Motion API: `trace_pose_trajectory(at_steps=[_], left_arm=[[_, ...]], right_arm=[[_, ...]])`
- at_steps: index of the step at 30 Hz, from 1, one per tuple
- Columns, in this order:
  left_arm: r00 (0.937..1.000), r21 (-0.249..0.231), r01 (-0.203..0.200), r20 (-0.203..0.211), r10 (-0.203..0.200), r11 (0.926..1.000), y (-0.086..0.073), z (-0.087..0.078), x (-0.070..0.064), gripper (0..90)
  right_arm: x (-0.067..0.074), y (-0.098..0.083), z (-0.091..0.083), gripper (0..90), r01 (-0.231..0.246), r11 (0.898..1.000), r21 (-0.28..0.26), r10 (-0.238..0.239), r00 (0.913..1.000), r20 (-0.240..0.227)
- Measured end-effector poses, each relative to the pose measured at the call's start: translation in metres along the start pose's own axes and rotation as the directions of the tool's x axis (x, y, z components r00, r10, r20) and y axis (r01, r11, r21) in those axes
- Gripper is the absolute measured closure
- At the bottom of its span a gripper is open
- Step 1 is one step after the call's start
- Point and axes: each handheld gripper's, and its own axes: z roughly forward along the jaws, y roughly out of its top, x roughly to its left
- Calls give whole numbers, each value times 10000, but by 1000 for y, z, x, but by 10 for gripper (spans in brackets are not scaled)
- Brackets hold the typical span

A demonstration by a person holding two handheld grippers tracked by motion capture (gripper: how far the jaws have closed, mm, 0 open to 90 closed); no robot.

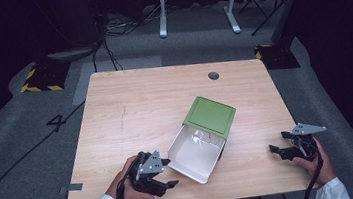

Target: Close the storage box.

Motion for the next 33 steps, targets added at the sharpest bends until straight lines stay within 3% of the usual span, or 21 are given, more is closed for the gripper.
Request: trace_pose_trajectory(at_steps=[9,13,16,23,25,27,33], left_arm=[[9980,389,-416,482,398,9984,15,30,-8,394],[9971,453,-487,600,460,9978,18,41,-8,428],[9958,836,-664,685,607,9943,20,55,-6,445],[9930,1010,-773,972,675,9919,21,67,0,476],[9929,1064,-828,944,728,9909,21,69,1,468],[9898,1391,-1327,703,1239,9813,21,75,1,488],[9882,1341,-1436,727,1348,9805,24,77,8,502]], right_arm=[[0,0,0,161,16,10000,-7,-16,10000,-2],[0,0,0,162,24,10000,-7,-24,10000,-6],[0,0,0,162,9,10000,-9,-9,10000,-15],[0,0,0,168,43,10000,-21,-43,10000,-28],[0,0,0,168,44,10000,-23,-44,10000,-28],[0,0,0,171,90,10000,-30,-90,10000,-1],[0,0,0,172,61,10000,-32,-61,10000,-36]])
